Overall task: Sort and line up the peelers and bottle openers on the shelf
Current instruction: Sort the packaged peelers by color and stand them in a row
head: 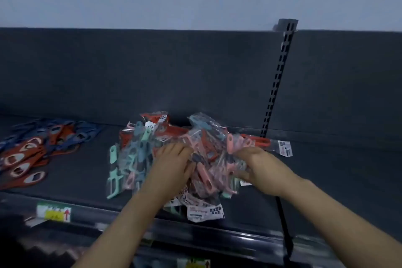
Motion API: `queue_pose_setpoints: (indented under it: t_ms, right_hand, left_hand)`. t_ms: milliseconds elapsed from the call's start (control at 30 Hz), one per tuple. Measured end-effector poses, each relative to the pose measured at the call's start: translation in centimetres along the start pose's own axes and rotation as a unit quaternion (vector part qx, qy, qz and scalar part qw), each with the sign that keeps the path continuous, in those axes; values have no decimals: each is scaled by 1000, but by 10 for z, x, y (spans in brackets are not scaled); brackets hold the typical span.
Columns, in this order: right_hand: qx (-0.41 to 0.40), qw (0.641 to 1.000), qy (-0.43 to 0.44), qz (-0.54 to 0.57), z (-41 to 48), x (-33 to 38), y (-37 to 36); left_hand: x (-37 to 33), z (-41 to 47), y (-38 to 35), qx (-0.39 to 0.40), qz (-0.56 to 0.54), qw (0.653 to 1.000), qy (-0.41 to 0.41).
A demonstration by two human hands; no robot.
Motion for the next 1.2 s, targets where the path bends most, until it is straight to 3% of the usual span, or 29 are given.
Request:
queue_pose_setpoints:
  t_ms: [300,500,633,800,933,1033,1200]
  right_hand:
    - [20,998,60,9,62,14,-8]
    - [31,998,46,14,94,24,-19]
    - [31,999,-8,23,105,23,-24]
    - [35,996,-68,56,111,21,-28]
    - [13,994,-88,64,114,26,-28]
    - [-16,987,-112,113,119,25,-25]
    - [-69,975,-129,169,121,24,-17]
  left_hand:
    - [40,-13,3,-37,9,992,118]
    - [69,-6,-2,-1,-18,985,172]
    - [77,6,-10,70,-42,971,224]
    - [77,19,-17,86,-213,947,225]
    - [78,31,-15,71,-346,908,226]
    - [88,42,-13,67,-383,885,255]
    - [112,64,-4,51,-395,877,270]
Point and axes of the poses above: each hand's wrist, its own z-axis towards the middle knuckle, its own y-axis out of the back of the hand, x = y × z, the point moved 3 cm from there along z, towards the middle knuckle, and after that the axes turned 7 degrees about y, right-handed, at the moved point
